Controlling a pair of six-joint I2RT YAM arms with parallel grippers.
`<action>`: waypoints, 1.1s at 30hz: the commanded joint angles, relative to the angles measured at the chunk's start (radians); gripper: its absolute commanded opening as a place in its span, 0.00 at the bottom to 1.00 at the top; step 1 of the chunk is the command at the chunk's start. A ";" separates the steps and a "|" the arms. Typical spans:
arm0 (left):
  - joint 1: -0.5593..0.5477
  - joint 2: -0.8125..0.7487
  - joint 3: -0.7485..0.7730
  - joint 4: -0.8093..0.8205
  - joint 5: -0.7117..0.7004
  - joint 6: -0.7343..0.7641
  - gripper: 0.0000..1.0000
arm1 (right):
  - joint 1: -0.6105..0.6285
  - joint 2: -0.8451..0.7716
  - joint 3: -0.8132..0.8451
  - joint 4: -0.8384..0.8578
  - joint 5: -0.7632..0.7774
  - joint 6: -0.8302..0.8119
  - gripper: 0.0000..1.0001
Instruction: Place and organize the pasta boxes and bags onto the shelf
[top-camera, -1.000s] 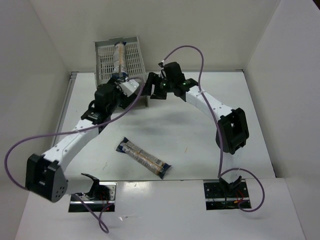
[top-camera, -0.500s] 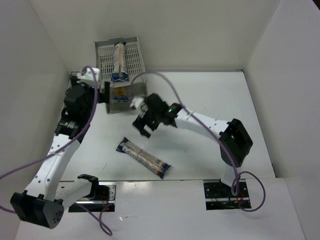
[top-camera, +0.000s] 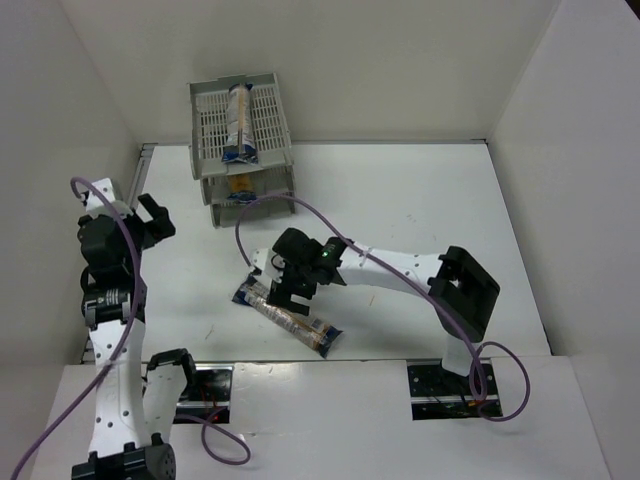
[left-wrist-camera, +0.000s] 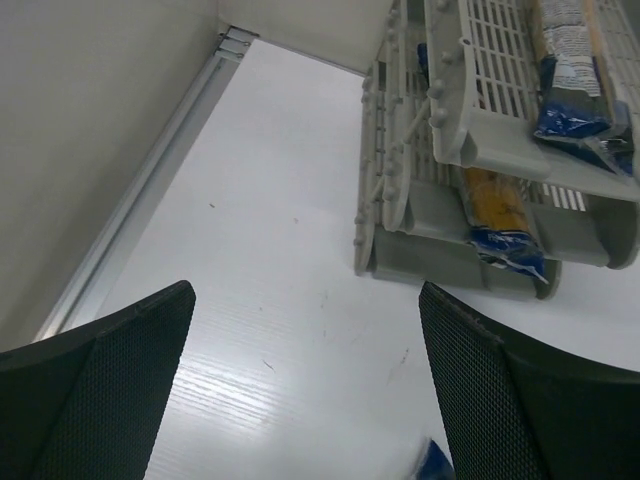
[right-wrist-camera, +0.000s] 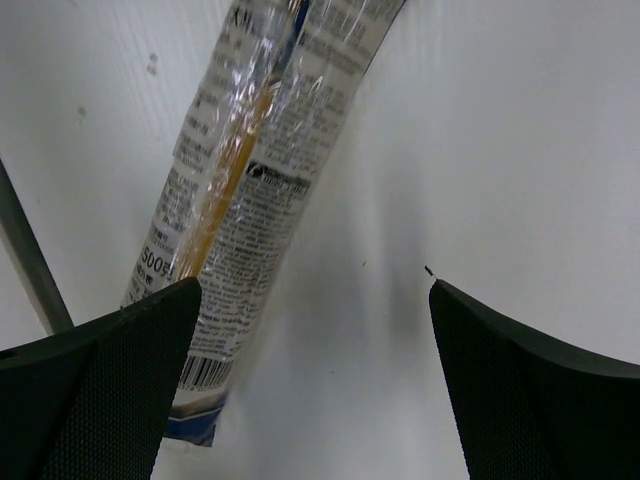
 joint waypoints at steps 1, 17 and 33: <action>0.025 -0.048 -0.015 -0.011 0.097 -0.082 1.00 | 0.021 -0.026 -0.064 0.017 0.029 0.015 1.00; 0.084 -0.110 -0.075 0.007 0.200 -0.122 1.00 | 0.113 0.000 -0.026 0.016 -0.048 0.144 1.00; 0.056 -0.073 -0.075 0.039 0.209 -0.132 1.00 | 0.113 0.131 -0.144 0.169 0.179 0.293 0.86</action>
